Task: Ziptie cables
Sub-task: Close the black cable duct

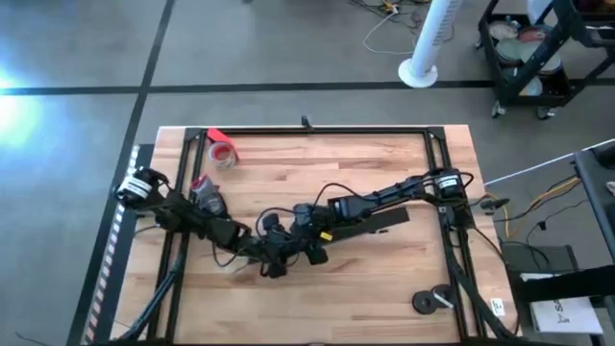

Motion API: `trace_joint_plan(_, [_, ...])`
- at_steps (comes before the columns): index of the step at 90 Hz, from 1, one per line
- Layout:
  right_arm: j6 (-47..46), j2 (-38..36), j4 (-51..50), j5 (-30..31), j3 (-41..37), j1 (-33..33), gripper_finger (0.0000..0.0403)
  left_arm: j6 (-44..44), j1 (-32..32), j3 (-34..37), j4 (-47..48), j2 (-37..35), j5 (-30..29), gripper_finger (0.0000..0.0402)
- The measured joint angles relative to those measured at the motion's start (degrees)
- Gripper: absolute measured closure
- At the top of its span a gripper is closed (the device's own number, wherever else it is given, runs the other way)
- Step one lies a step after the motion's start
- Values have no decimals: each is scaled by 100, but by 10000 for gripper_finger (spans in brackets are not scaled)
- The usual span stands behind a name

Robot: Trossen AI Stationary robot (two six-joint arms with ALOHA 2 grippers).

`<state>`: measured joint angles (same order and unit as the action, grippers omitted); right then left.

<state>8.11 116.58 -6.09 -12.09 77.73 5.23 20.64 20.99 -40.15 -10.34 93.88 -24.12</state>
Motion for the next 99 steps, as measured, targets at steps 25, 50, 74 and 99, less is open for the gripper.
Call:
trace_joint_plan(25, [-13, 4, -217, -16, -5, -65, 175, 459, 302, -10, 1033, -625, 12, 154])
trace_joint_plan(50, [-57, 17, -366, -22, -17, -76, 165, 1165, 766, -1, 1213, -420, -408, 170])
trace_joint_plan(74, [-63, 4, -445, -18, -49, -83, 178, 1193, 887, 1, 928, -158, -748, 168])
trace_joint_plan(99, [-155, -7, -405, 37, -102, -94, 161, 1278, 896, 17, 1076, -352, -772, 117])
